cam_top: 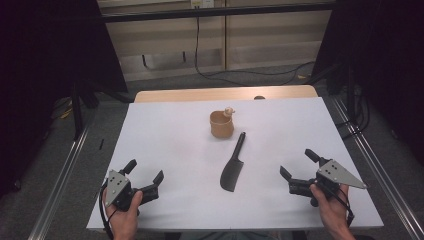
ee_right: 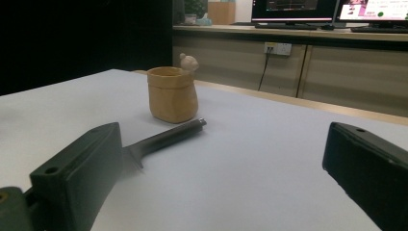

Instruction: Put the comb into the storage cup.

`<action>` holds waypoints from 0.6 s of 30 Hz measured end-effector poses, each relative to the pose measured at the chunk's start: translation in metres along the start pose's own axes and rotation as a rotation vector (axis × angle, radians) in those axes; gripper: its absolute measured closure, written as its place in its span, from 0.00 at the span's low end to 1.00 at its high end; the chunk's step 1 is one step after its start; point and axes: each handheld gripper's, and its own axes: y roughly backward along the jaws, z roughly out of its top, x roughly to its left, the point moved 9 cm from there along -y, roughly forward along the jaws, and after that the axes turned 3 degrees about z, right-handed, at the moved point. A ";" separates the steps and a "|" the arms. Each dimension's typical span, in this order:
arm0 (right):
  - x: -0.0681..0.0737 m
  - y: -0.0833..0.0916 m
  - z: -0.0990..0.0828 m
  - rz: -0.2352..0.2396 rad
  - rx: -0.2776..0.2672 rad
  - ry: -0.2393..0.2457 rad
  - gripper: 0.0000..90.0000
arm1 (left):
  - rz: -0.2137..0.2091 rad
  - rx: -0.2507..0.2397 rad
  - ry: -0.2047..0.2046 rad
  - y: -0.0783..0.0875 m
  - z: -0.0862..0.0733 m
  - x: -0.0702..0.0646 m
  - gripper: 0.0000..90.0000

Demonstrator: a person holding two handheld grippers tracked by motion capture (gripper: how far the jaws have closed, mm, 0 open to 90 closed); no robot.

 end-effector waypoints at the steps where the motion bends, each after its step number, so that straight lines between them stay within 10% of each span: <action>1: 0.002 -0.002 0.000 0.005 0.000 0.006 0.00 | 0.000 -0.003 0.000 0.000 0.001 0.000 0.03; 18: 0.024 -0.039 0.014 0.096 -0.009 -0.016 0.00 | -0.013 0.001 -0.005 -0.001 0.001 -0.002 0.03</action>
